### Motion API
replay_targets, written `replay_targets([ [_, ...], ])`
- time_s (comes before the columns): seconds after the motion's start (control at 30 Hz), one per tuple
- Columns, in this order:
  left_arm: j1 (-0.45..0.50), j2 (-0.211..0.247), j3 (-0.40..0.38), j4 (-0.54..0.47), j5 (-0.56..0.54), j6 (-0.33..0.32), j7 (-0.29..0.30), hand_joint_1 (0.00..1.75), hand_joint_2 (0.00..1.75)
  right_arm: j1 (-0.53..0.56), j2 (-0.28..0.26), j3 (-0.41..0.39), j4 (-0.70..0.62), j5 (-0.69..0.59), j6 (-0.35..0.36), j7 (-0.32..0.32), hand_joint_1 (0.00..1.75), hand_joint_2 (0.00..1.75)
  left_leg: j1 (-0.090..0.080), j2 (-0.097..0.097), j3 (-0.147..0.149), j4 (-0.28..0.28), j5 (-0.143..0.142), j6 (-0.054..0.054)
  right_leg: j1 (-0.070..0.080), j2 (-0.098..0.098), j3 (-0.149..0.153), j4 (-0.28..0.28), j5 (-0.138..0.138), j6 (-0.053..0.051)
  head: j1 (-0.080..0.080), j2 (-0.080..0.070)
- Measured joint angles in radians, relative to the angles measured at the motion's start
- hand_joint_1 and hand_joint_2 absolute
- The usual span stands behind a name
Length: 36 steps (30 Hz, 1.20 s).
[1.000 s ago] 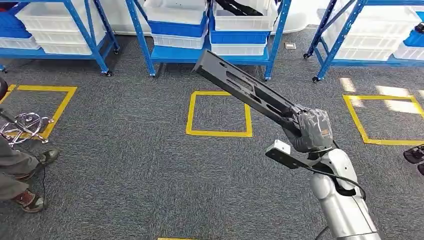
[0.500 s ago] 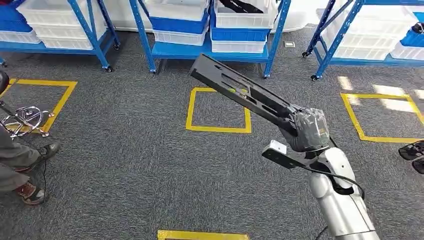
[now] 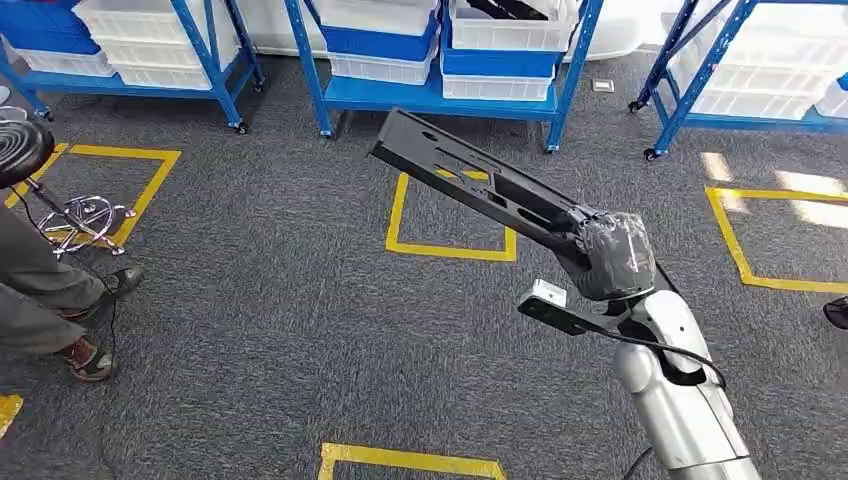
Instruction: Take the parts from the cabinet and place them on the table.
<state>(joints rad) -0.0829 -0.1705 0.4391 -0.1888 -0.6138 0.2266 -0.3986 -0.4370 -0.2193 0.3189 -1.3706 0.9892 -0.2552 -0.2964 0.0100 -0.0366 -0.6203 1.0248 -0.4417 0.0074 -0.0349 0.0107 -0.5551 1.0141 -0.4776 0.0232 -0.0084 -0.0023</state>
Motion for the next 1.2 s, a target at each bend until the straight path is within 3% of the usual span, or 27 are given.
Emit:
replay_targets([
  [0.03,0.000,0.000,0.001,0.000,-0.003,0.003,0.001,0.00,1.75,-0.001,0.000,0.000,0.000,0.000,0.000,0.000,1.69,1.75,0.000,0.018,-0.016,0.042,-0.033,-0.005,0.001,-0.005,-0.001,0.000,0.002,-0.010,-0.006,0.000],
  [0.1,0.000,0.000,0.002,0.000,-0.004,0.004,0.003,0.00,1.75,-0.001,0.000,0.001,0.000,-0.003,0.000,-0.003,1.69,1.75,0.002,0.030,-0.085,0.202,-0.114,-0.011,0.007,-0.016,-0.004,0.000,0.003,-0.018,-0.005,0.000],
  [0.13,0.000,0.001,0.002,0.000,-0.004,0.004,0.003,0.00,1.75,0.000,0.000,0.002,0.000,-0.005,0.000,-0.005,1.69,1.75,0.002,0.031,-0.118,0.273,-0.141,-0.013,0.010,-0.023,-0.007,0.000,0.004,-0.019,-0.005,0.000],
  [0.17,0.000,0.002,0.003,0.000,-0.004,0.005,0.003,0.00,1.75,0.002,0.000,0.003,0.000,-0.006,0.000,-0.007,1.69,1.75,0.002,0.032,-0.131,0.302,-0.142,-0.013,0.012,-0.028,-0.009,0.000,0.004,-0.020,-0.005,0.000],
  [0.2,0.001,0.002,0.003,0.000,-0.004,0.005,0.003,0.00,1.75,0.003,0.001,0.004,0.000,-0.009,0.000,-0.010,1.69,1.75,0.002,0.033,-0.119,0.282,-0.122,-0.010,0.013,-0.033,-0.009,0.000,0.006,-0.022,-0.005,0.000],
  [0.23,0.000,0.002,0.006,0.000,-0.004,0.006,0.003,0.00,1.75,0.003,0.002,0.006,0.000,-0.011,-0.001,-0.011,1.69,1.75,0.001,0.034,-0.084,0.220,-0.086,-0.006,0.014,-0.039,-0.009,0.000,0.006,-0.022,-0.005,0.000],
  [0.27,0.000,0.004,0.010,0.000,-0.003,0.006,0.003,0.00,1.75,0.002,0.003,0.008,0.000,-0.013,-0.002,-0.013,1.69,1.75,0.001,0.039,-0.026,0.115,-0.040,0.001,0.015,-0.044,-0.008,0.000,0.006,-0.022,-0.005,0.000],
  [0.3,0.000,0.005,0.012,0.000,-0.003,0.006,0.002,0.00,1.75,0.001,0.005,0.008,0.000,-0.014,-0.003,-0.013,1.69,1.75,-0.001,0.057,0.025,0.029,-0.010,0.010,0.016,-0.047,-0.007,0.000,0.006,-0.022,-0.005,0.000],
  [0.33,-0.002,0.006,0.012,0.000,-0.003,0.006,0.002,0.00,1.75,0.001,0.006,0.008,0.000,-0.016,-0.003,-0.013,1.69,1.75,-0.011,0.077,0.041,-0.005,-0.027,0.012,0.023,-0.052,-0.008,0.001,0.006,-0.021,-0.005,0.000],
  [0.43,-0.001,0.009,0.013,0.000,-0.003,0.007,0.001,0.00,1.75,0.001,0.008,0.010,0.000,-0.017,-0.003,-0.013,1.69,1.75,-0.019,0.056,0.031,-0.006,-0.017,0.024,0.023,-0.067,-0.011,-0.003,0.011,-0.012,-0.003,0.000],
  [0.47,-0.001,0.010,0.014,0.000,-0.002,0.007,0.001,0.00,1.75,0.000,0.009,0.010,-0.001,-0.017,-0.004,-0.013,1.69,1.75,-0.017,0.050,0.030,-0.015,-0.009,0.034,0.028,-0.072,-0.009,-0.006,0.013,-0.004,-0.006,0.000],
  [0.5,-0.002,0.009,0.014,0.000,-0.002,0.007,0.001,0.00,1.75,0.001,0.008,0.010,-0.002,-0.017,-0.004,-0.013,1.69,1.75,-0.006,0.049,0.036,-0.027,0.002,0.042,0.031,-0.063,-0.024,0.007,0.001,0.000,-0.003,0.000],
  [0.53,-0.003,0.009,0.014,0.000,-0.002,0.008,0.000,0.00,1.75,0.001,0.009,0.010,-0.002,-0.018,-0.005,-0.013,1.69,1.75,-0.008,0.043,0.034,-0.031,0.007,0.050,0.028,-0.043,-0.040,0.048,-0.028,-0.006,-0.004,0.000],
  [0.6,-0.004,0.010,0.015,0.000,-0.004,0.010,0.001,0.00,1.75,0.010,0.007,0.007,-0.002,-0.024,-0.017,-0.018,1.69,1.75,-0.008,0.031,0.029,-0.031,0.009,0.053,0.025,-0.021,-0.114,0.217,-0.103,-0.017,0.002,0.000],
  [0.63,-0.003,0.011,0.016,0.000,-0.004,0.013,0.003,0.00,1.75,0.023,0.007,0.006,-0.003,-0.028,-0.026,-0.022,1.69,1.75,-0.008,0.023,0.027,-0.030,0.010,0.053,0.025,-0.017,-0.146,0.292,-0.126,-0.015,0.002,0.000],
  [0.67,-0.002,0.011,0.018,0.000,-0.004,0.018,0.004,0.00,1.75,0.039,0.006,0.003,-0.004,-0.032,-0.035,-0.028,1.69,1.75,-0.008,0.014,0.027,-0.030,0.010,0.053,0.025,-0.016,-0.154,0.314,-0.125,-0.009,0.002,0.000],
  [0.7,-0.001,0.013,0.019,0.000,-0.004,0.022,0.005,0.00,1.75,0.053,0.005,0.002,-0.008,-0.036,-0.042,-0.032,1.69,1.75,-0.008,0.007,0.027,-0.030,0.010,0.053,0.024,-0.016,-0.141,0.289,-0.112,-0.003,0.001,0.000],
  [0.77,0.000,0.017,0.023,0.000,-0.003,0.029,0.005,0.00,1.75,0.079,0.000,0.002,-0.024,-0.042,-0.056,-0.046,1.69,1.75,-0.008,-0.009,0.029,-0.027,0.011,0.050,0.021,-0.013,-0.065,0.137,-0.046,0.013,0.002,0.000],
  [0.8,0.000,0.019,0.027,0.000,-0.002,0.031,0.003,0.00,1.75,0.084,-0.002,0.001,-0.030,-0.045,-0.059,-0.050,1.69,1.75,-0.008,-0.015,0.029,-0.024,0.010,0.048,0.017,-0.004,-0.024,0.051,-0.014,0.018,0.001,0.000],
  [0.83,0.000,0.021,0.029,0.000,0.000,0.032,0.000,0.00,1.75,0.087,-0.003,0.001,-0.034,-0.049,-0.063,-0.053,1.69,1.75,-0.011,-0.019,0.021,-0.020,0.009,0.042,0.013,0.023,-0.004,-0.003,-0.009,0.015,0.002,0.000],
  [0.97,0.000,0.035,0.044,-0.001,0.006,0.037,-0.003,0.00,1.75,0.094,-0.004,0.002,-0.046,-0.060,-0.066,-0.063,1.69,1.75,-0.012,-0.032,0.010,-0.016,0.015,0.023,0.023,0.007,-0.006,-0.002,0.001,0.001,0.000,0.000],
  [1.0,-0.003,0.043,0.045,-0.003,0.006,0.037,-0.003,0.00,1.75,0.093,-0.002,0.003,-0.050,-0.061,-0.066,-0.065,1.69,1.75,-0.007,-0.030,0.005,-0.009,0.006,0.019,0.004,-0.001,-0.002,-0.009,0.007,-0.008,0.000,0.000],
  [1.03,-0.005,0.043,0.045,-0.003,0.006,0.036,-0.003,0.00,1.75,0.092,-0.003,0.003,-0.051,-0.060,-0.066,-0.065,1.69,1.75,-0.010,-0.006,-0.003,0.015,-0.014,0.012,0.007,-0.004,-0.001,-0.009,0.008,-0.016,0.000,0.000],
  [1.07,-0.009,0.043,0.045,-0.004,0.006,0.031,0.000,0.00,1.75,0.093,0.000,0.003,-0.051,-0.061,-0.066,-0.065,1.69,1.75,-0.007,0.012,-0.031,0.078,-0.056,0.005,0.008,-0.012,-0.001,-0.009,0.007,-0.028,-0.011,0.000],
  [1.13,-0.015,0.045,0.046,-0.004,0.006,0.026,0.002,0.00,1.75,0.097,0.005,0.006,-0.051,-0.058,-0.066,-0.065,1.69,1.75,0.000,0.025,-0.102,0.232,-0.124,-0.007,0.012,-0.024,-0.002,-0.009,0.007,-0.028,-0.010,0.000],
  [1.17,-0.016,0.045,0.047,-0.004,0.006,0.024,0.002,0.00,1.75,0.099,0.008,0.007,-0.051,-0.056,-0.066,-0.065,1.69,1.75,0.003,0.029,-0.129,0.287,-0.137,-0.011,0.012,-0.031,-0.002,-0.008,0.007,-0.028,-0.011,0.000],
  [1.2,-0.016,0.045,0.047,-0.004,0.005,0.023,0.003,0.00,1.75,0.101,0.012,0.008,-0.051,-0.055,-0.067,-0.065,1.69,1.75,0.004,0.032,-0.132,0.290,-0.126,-0.012,0.012,-0.036,-0.002,-0.008,0.006,-0.028,-0.010,0.000],
])
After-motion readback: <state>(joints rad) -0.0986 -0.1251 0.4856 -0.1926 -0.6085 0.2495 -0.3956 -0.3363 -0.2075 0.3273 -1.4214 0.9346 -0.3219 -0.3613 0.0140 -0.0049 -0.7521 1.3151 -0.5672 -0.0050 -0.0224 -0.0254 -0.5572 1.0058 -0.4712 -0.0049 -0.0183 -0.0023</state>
